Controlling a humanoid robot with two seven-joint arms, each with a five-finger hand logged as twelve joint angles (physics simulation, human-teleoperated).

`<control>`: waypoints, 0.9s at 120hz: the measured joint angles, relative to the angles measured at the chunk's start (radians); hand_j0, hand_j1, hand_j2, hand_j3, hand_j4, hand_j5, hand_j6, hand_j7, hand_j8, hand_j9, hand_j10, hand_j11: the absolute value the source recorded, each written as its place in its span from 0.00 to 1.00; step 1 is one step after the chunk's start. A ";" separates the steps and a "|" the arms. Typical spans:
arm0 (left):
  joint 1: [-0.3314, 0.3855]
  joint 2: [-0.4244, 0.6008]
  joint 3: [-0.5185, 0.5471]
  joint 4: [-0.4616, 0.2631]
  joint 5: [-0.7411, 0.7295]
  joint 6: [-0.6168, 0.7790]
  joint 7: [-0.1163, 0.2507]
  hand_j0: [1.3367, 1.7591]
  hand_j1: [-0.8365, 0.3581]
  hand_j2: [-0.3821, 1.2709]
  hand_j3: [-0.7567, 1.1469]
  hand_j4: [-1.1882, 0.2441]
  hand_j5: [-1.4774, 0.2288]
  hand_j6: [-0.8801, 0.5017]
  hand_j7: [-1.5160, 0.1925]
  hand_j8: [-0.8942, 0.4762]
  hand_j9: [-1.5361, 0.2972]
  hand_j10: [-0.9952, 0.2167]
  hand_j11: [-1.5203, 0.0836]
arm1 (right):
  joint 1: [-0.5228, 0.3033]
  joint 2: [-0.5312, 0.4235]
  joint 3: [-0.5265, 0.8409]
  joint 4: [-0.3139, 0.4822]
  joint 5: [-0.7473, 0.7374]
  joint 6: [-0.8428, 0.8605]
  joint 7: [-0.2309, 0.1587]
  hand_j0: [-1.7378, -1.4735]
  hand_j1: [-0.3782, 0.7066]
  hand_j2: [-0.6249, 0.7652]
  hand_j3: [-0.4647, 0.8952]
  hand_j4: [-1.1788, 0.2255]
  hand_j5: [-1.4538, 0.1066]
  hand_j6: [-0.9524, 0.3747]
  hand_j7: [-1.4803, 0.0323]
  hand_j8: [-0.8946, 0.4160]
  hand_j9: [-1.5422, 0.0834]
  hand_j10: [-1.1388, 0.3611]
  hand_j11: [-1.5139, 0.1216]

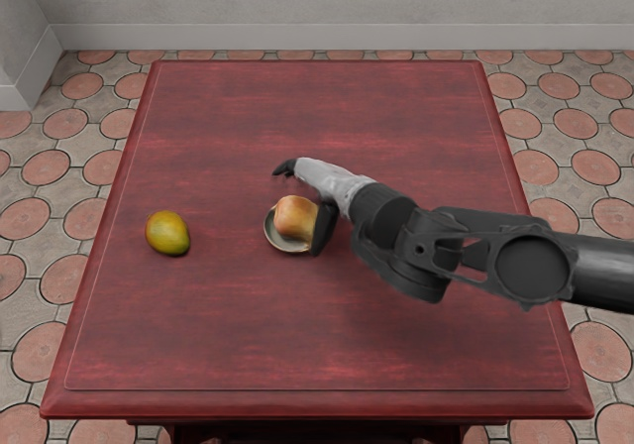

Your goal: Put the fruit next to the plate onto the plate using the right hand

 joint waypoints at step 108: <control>-0.001 0.000 -0.001 -0.001 0.000 0.000 0.000 0.76 0.75 0.26 0.40 0.66 0.68 0.46 0.70 0.47 0.66 0.62 0.75 | 0.014 -0.819 0.463 0.054 0.980 0.891 0.000 0.30 0.07 0.44 0.34 0.81 0.90 0.69 0.95 0.65 0.92 0.73 0.89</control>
